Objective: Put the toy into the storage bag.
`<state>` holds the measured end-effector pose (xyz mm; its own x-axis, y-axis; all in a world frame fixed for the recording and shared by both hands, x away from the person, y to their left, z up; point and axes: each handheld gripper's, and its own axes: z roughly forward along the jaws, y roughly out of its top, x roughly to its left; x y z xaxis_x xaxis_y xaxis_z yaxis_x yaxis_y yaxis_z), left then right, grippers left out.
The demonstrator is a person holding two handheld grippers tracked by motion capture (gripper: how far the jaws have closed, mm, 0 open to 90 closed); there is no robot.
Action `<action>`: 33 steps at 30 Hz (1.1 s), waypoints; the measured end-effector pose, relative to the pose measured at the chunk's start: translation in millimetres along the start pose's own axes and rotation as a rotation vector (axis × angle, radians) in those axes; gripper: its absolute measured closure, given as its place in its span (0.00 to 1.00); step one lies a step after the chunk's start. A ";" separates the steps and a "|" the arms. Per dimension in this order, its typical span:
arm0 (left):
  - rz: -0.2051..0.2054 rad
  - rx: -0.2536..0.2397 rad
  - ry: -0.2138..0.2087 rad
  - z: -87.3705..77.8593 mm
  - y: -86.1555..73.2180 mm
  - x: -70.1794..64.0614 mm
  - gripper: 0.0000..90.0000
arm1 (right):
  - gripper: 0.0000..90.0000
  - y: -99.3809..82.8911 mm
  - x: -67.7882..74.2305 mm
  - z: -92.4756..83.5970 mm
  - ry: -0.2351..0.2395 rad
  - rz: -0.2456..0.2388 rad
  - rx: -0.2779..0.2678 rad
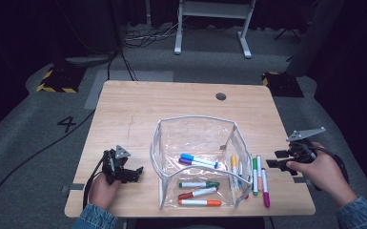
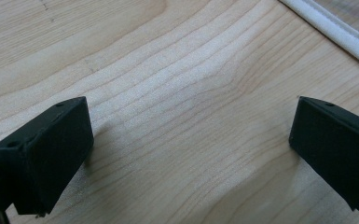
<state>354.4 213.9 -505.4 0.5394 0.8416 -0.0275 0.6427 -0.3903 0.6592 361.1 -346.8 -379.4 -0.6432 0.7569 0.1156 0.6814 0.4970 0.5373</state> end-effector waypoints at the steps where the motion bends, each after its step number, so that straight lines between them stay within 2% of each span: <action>1: 0.000 0.000 0.000 0.0 0.0 0.0 0.00 | 0.46 -5.4 -0.9 6.9 0.006 0.003 0.012; 9: 0.000 0.000 0.000 0.0 0.0 0.0 0.00 | 0.46 -35.0 -5.5 38.3 0.007 0.052 0.091; 17: 0.000 0.000 0.000 0.0 0.0 0.0 0.00 | 0.47 -55.0 -8.1 56.5 0.019 0.084 0.126; 19: -0.001 0.000 0.000 0.0 0.0 -0.1 0.00 | 0.49 -57.7 -9.6 57.9 0.010 0.079 0.131; 22: 0.000 0.000 0.000 0.0 0.0 0.0 0.00 | 0.57 -60.2 -11.3 57.2 -0.010 0.091 0.135; 24: 0.000 0.000 0.000 0.0 0.0 0.0 0.00 | 0.58 -62.4 -13.3 57.5 -0.033 0.090 0.159; 26: 0.000 0.000 0.000 0.0 0.0 0.0 0.00 | 0.68 -65.1 -13.8 58.5 -0.036 0.120 0.173; 30: 0.000 0.000 0.000 0.0 0.0 0.0 0.00 | 0.85 -67.5 -15.7 55.1 -0.097 0.153 0.211; 33: 0.000 0.000 -0.001 0.0 0.0 0.0 0.00 | 0.85 -68.5 -18.2 52.9 -0.121 0.187 0.214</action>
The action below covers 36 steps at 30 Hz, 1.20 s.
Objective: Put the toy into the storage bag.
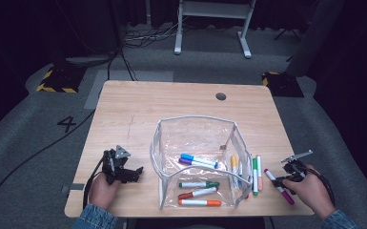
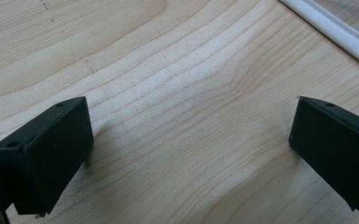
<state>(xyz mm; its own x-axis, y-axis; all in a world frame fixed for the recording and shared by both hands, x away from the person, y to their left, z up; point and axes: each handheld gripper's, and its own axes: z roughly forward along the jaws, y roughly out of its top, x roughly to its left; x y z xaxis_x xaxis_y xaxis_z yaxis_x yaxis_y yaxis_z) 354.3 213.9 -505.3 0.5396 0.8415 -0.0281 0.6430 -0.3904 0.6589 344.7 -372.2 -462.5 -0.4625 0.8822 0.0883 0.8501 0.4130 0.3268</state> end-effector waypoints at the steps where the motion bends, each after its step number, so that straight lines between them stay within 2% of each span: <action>1: 0.000 0.000 0.000 0.0 0.0 0.0 0.00 | 0.85 0.0 -0.9 -1.6 0.000 0.001 -0.005; 3: 0.000 0.000 0.000 0.0 0.0 0.0 0.00 | 0.85 1.1 -1.2 -6.9 0.007 0.004 -0.014; 8: 0.000 0.000 0.000 0.0 0.0 0.0 0.00 | 0.85 9.3 3.8 -31.4 0.038 -0.002 -0.083; 22: 0.000 0.000 0.000 0.0 0.0 0.0 0.00 | 0.85 38.9 26.7 -98.8 0.121 -0.094 -0.209; 30: 0.000 0.000 0.000 0.0 0.0 0.0 0.00 | 0.85 57.2 42.7 -131.7 0.144 -0.173 -0.258; 36: 0.000 0.000 -0.001 -0.1 -0.1 0.0 0.00 | 0.85 73.5 60.7 -153.9 0.161 -0.249 -0.274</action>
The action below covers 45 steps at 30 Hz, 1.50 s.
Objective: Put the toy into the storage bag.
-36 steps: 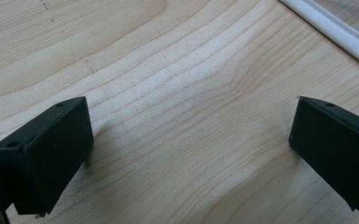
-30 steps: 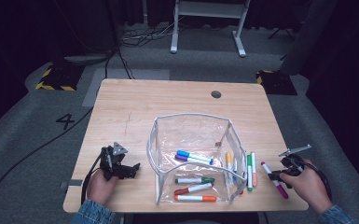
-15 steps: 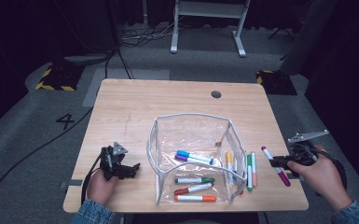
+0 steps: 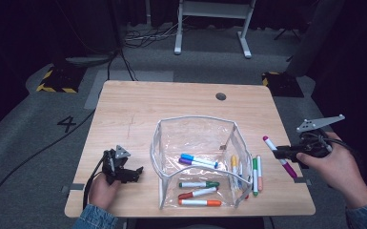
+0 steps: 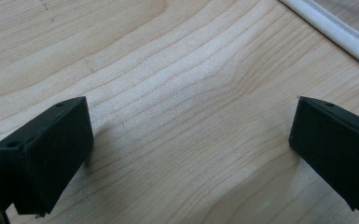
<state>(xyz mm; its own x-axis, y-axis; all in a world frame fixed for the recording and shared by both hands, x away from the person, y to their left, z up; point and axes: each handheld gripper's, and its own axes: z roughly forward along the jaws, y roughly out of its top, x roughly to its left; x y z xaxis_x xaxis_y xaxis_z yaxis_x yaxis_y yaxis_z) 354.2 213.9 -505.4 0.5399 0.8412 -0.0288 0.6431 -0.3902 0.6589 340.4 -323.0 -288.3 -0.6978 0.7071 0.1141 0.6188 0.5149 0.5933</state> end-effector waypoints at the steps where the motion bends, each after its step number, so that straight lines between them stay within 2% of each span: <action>1: -0.002 0.001 -0.001 -0.2 -0.2 -0.2 0.00 | 0.85 3.1 1.9 -1.2 0.002 -0.007 0.000; 12: -0.001 0.004 -0.001 -0.7 -0.6 -0.1 0.00 | 0.85 47.6 30.0 -14.2 0.060 -0.113 -0.033; 19: 0.000 0.000 0.000 0.3 0.3 0.3 0.00 | 0.85 77.5 54.0 -9.4 0.097 -0.195 -0.021; 28: 0.003 0.002 0.000 0.2 0.4 0.5 0.00 | 0.85 110.2 80.8 10.6 0.159 -0.271 0.018; 36: 0.003 0.002 0.000 0.2 0.5 0.5 0.00 | 0.85 130.5 101.4 34.2 0.213 -0.334 0.049; 43: 0.002 0.002 0.000 0.3 0.4 0.4 0.00 | 0.85 137.1 114.1 66.7 0.248 -0.373 0.123; 45: 0.004 0.002 0.000 0.2 0.4 0.5 0.00 | 0.85 137.7 117.8 77.6 0.260 -0.383 0.160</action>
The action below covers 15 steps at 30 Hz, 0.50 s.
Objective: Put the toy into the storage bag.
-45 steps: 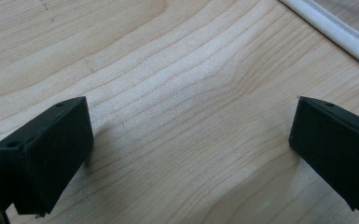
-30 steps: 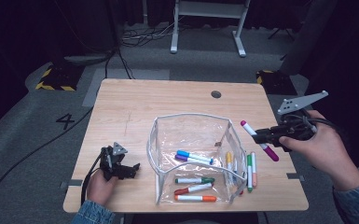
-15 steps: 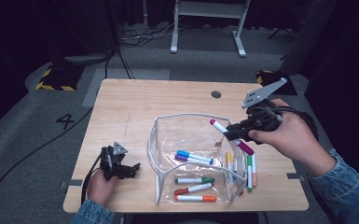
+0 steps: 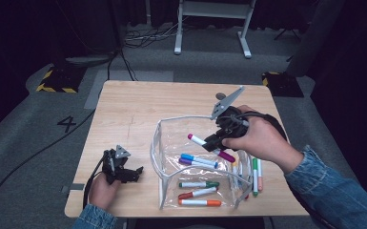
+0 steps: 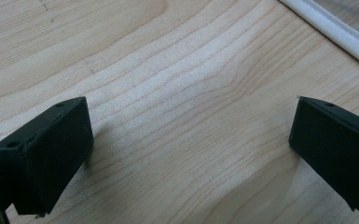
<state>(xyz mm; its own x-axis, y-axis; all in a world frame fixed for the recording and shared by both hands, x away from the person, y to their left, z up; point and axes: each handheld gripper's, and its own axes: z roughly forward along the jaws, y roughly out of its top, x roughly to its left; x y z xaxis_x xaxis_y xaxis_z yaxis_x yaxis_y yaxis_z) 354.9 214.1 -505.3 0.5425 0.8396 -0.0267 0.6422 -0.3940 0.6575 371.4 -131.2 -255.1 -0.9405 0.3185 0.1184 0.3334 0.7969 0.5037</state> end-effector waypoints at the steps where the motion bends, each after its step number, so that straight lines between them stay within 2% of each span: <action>1: -0.001 -0.001 0.001 0.0 0.0 -0.1 0.00 | 0.85 0.9 0.0 4.0 0.007 -0.004 0.014; 5: -0.001 0.000 0.001 0.0 0.0 0.0 0.00 | 0.85 4.5 -0.1 24.3 0.033 -0.015 0.083; 13: 0.000 0.000 0.000 -0.1 -0.1 0.0 0.00 | 0.85 3.8 -5.3 59.7 0.077 -0.011 0.162; 15: 0.000 0.000 0.000 -0.1 -0.1 0.0 0.00 | 0.85 1.9 -7.3 70.6 0.102 -0.008 0.179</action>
<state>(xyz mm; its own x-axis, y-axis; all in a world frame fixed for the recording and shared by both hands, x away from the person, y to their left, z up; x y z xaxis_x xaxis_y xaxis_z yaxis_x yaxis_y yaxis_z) 354.8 214.1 -505.3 0.5423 0.8397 -0.0270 0.6424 -0.3937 0.6576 383.6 -95.8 -315.3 -0.9418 0.2659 0.2057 0.3242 0.8805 0.3459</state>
